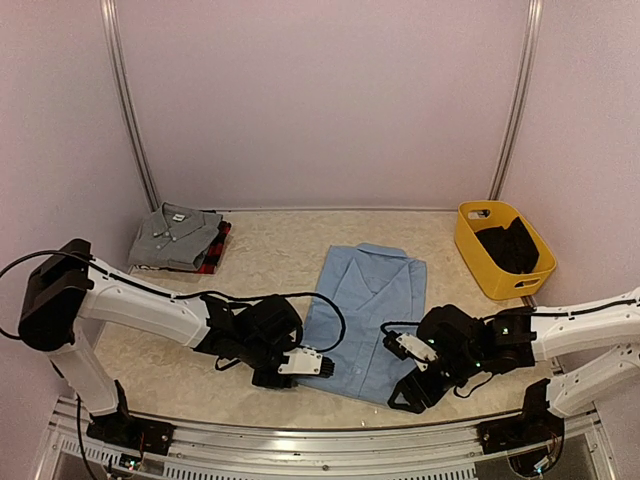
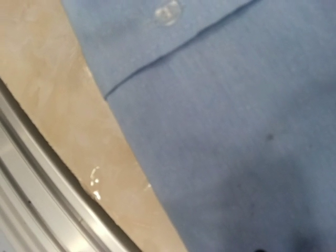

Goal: Fold and stack the long sleeve shirts
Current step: Pick up the 2/3-rectangle-folded shirt from the center of the board, then fold the 2/3-rectangle-folded shirt at the center of the board.

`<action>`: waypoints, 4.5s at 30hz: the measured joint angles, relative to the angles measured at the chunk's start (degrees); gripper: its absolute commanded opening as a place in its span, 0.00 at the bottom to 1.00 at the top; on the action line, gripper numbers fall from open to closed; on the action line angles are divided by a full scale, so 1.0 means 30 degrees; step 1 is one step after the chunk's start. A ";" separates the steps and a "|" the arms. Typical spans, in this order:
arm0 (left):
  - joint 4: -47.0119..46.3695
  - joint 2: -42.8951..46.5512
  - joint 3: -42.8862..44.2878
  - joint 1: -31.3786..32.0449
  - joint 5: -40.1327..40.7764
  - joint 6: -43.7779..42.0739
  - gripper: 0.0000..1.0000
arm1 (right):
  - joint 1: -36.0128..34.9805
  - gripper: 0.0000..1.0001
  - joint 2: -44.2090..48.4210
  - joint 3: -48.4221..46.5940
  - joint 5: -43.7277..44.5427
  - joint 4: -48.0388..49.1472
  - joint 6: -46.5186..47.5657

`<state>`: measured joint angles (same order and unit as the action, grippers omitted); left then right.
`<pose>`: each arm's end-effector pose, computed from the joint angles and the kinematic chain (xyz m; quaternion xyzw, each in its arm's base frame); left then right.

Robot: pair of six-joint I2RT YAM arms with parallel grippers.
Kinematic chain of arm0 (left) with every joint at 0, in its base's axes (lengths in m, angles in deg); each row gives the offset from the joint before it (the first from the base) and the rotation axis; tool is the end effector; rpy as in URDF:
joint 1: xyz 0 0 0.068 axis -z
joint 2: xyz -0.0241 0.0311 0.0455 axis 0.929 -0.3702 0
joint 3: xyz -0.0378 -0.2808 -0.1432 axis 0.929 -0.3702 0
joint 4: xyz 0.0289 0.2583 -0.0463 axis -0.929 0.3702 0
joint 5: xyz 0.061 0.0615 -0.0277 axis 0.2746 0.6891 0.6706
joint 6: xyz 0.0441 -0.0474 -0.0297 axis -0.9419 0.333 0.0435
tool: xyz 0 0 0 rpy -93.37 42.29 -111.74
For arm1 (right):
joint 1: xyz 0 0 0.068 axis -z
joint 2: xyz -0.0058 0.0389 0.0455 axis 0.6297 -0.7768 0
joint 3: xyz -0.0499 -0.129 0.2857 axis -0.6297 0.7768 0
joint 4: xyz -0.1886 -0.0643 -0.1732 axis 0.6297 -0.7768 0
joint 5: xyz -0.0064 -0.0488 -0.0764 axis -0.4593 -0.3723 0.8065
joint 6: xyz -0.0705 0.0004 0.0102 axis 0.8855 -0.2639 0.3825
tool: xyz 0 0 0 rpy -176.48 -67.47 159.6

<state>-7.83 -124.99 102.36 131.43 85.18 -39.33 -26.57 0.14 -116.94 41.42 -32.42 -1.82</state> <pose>0.1498 -0.2993 0.1638 0.7605 0.6048 -0.0605 0.2285 0.0776 0.1915 0.1980 -0.2924 0.9160 0.2462 0.1217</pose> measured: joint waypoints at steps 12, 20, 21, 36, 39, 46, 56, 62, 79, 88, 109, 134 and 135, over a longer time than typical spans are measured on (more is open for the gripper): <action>0.0233 -0.0452 0.0350 0.0248 -0.0503 -0.0124 0.08 | -0.0138 0.65 0.0896 0.0109 0.0204 -0.0197 -0.0211; 0.2878 -0.0299 0.0911 0.0248 -0.2754 -0.0233 0.00 | -0.2696 0.65 0.1872 0.0109 0.2390 -0.0204 -0.0918; 0.3220 -0.0306 0.0984 0.0248 -0.3024 -0.0226 0.00 | -0.3024 0.65 0.1785 0.0109 0.2798 -0.0204 -0.1035; 0.4408 0.0925 0.0066 -0.0058 -0.4911 -0.0240 0.00 | -0.6266 0.60 -0.3235 0.0044 0.6506 0.0561 -0.1770; 0.4408 0.1151 0.0007 -0.0058 -0.4947 -0.0233 0.00 | -0.6470 0.61 -0.3840 -0.0240 0.6863 0.0554 -0.1763; 0.4597 0.1071 0.0022 -0.0146 -0.5027 -0.0204 0.00 | -0.7322 0.53 -0.5246 -0.1319 0.7796 0.0379 -0.1668; 0.4758 0.0758 0.0095 -0.0175 -0.5078 -0.0138 0.00 | -0.7504 0.37 -0.5865 -0.1872 0.8072 0.0379 -0.1639; 0.4750 0.0911 0.0095 -0.0255 -0.5064 -0.0138 0.00 | -0.7504 0.08 -0.5821 -0.1865 0.8065 0.0204 -0.1872; 0.5756 0.2215 -0.0007 -0.0124 -0.5719 -0.0291 0.00 | -0.7504 0.00 -0.3869 -0.1173 0.4597 0.1144 -0.1858; 0.8582 0.2368 0.1545 -0.0306 -0.7074 0.0313 0.00 | -0.6280 0.00 -0.2142 -0.0933 -0.0204 0.2448 -0.1829; 1.0302 0.8262 0.2506 -0.4473 -1.2437 0.1661 0.00 | -0.1151 0.00 0.2033 -0.1202 -0.5413 0.4284 -0.3111; 1.3085 -0.0911 0.9442 -0.8531 -1.6830 0.1137 0.00 | 0.6630 0.00 0.1137 -0.1683 -1.0520 0.4175 -0.3315; 1.3063 -0.0699 0.9092 -0.8480 -1.6844 0.1027 0.00 | 0.6441 0.00 0.1137 -0.1683 -1.0637 0.4248 -0.3330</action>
<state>31.36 -127.08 129.64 105.99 34.65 -36.25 -7.25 3.55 -121.99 9.51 -19.67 -11.81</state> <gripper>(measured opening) 0.005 0.006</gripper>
